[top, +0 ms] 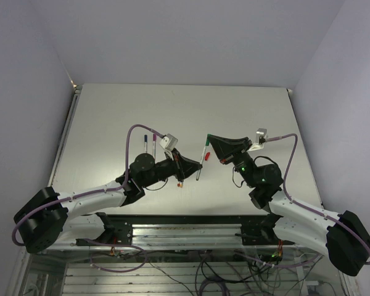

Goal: Insert the pens into the pen caps

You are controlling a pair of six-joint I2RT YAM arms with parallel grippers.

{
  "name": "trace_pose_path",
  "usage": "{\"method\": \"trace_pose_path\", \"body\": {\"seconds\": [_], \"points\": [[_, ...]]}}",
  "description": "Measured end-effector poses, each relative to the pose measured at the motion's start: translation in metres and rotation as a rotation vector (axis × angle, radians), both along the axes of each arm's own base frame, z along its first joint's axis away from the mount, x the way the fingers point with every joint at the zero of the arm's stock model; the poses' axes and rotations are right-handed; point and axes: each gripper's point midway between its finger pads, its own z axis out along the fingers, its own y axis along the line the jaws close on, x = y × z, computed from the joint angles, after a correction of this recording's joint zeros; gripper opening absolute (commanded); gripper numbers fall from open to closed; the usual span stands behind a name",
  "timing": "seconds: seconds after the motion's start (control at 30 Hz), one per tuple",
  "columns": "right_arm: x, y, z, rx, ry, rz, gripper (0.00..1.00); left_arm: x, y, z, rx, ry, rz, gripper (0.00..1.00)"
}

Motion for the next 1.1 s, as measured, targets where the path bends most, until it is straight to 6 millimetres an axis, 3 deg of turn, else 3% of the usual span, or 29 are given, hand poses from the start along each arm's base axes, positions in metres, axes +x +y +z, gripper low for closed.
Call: {"method": "trace_pose_path", "body": {"seconds": [1.1], "points": [[0.001,0.006,-0.007,-0.029,-0.004,-0.016,0.00,-0.003,0.001,0.010,-0.043,-0.023,-0.011,0.07]]}}
